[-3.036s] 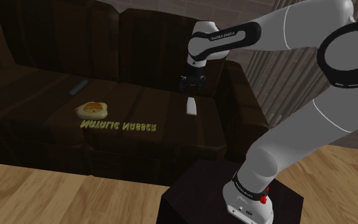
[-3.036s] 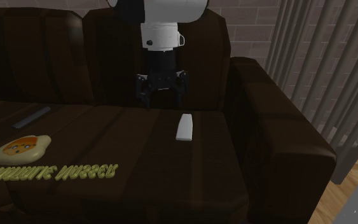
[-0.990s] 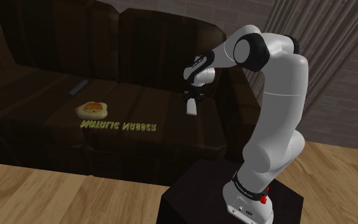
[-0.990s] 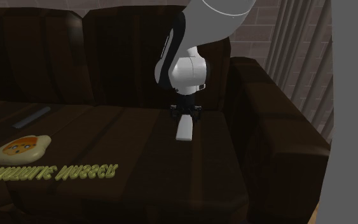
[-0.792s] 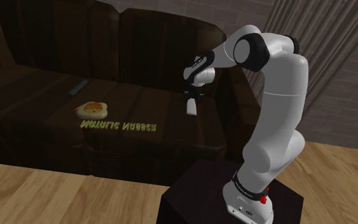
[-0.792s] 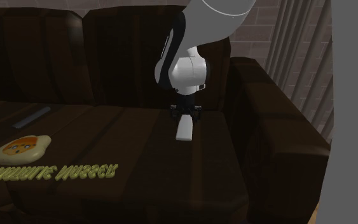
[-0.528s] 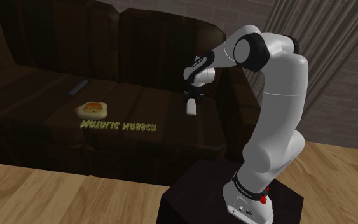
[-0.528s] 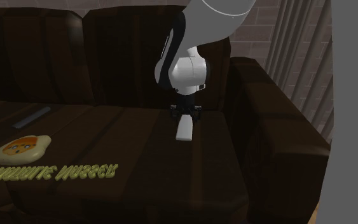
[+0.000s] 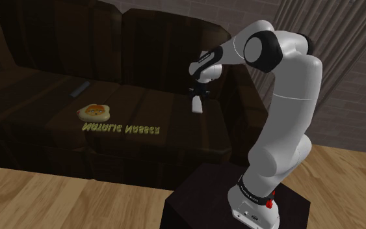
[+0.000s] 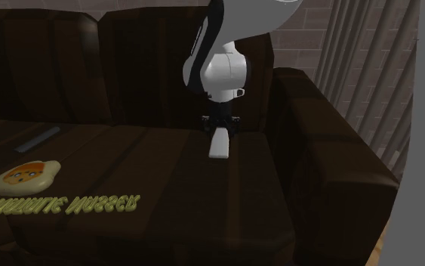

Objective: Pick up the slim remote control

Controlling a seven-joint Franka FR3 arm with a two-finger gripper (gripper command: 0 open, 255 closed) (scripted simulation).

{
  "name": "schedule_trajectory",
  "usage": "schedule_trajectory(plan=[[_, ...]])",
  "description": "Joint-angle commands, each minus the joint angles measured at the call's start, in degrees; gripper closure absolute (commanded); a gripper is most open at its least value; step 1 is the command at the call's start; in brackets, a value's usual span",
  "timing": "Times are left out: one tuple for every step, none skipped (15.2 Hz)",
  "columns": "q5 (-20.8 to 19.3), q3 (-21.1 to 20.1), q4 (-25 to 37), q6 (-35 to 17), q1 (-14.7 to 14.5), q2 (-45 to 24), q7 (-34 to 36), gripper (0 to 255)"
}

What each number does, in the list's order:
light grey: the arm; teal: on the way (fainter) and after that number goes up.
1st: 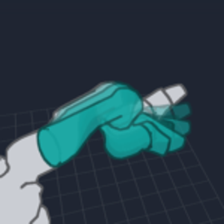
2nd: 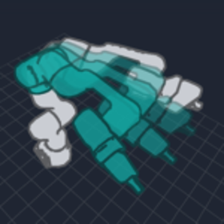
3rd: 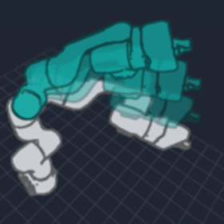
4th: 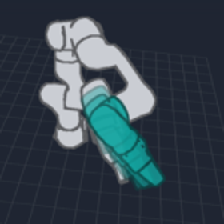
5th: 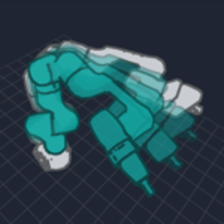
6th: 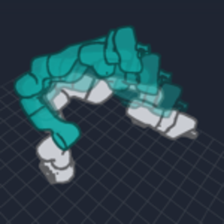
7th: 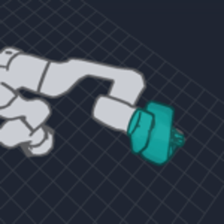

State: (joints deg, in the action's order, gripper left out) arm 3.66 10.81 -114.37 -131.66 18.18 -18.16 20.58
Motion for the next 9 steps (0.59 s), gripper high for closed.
schedule_trajectory(plan=[[-0.23,0.12,0.57,1.39,-0.01,0.83,0.06,255],[-0.35,0.17,0.79,2.05,-0.05,1.28,0.14,255],[-0.46,0.21,1.02,2.70,-0.09,1.72,0.21,255],[-0.58,0.26,1.26,3.36,-0.12,2.15,0.28,255],[-0.69,0.30,1.51,4.03,-0.15,2.56,0.35,255],[-0.80,0.33,1.78,4.70,-0.18,2.97,0.42,255],[-0.91,0.37,2.06,5.37,-0.21,3.37,0.48,255],[-0.93,0.37,2.09,5.46,-0.21,3.44,0.50,255],[-0.93,0.37,2.10,5.47,-0.21,3.43,0.49,255]])
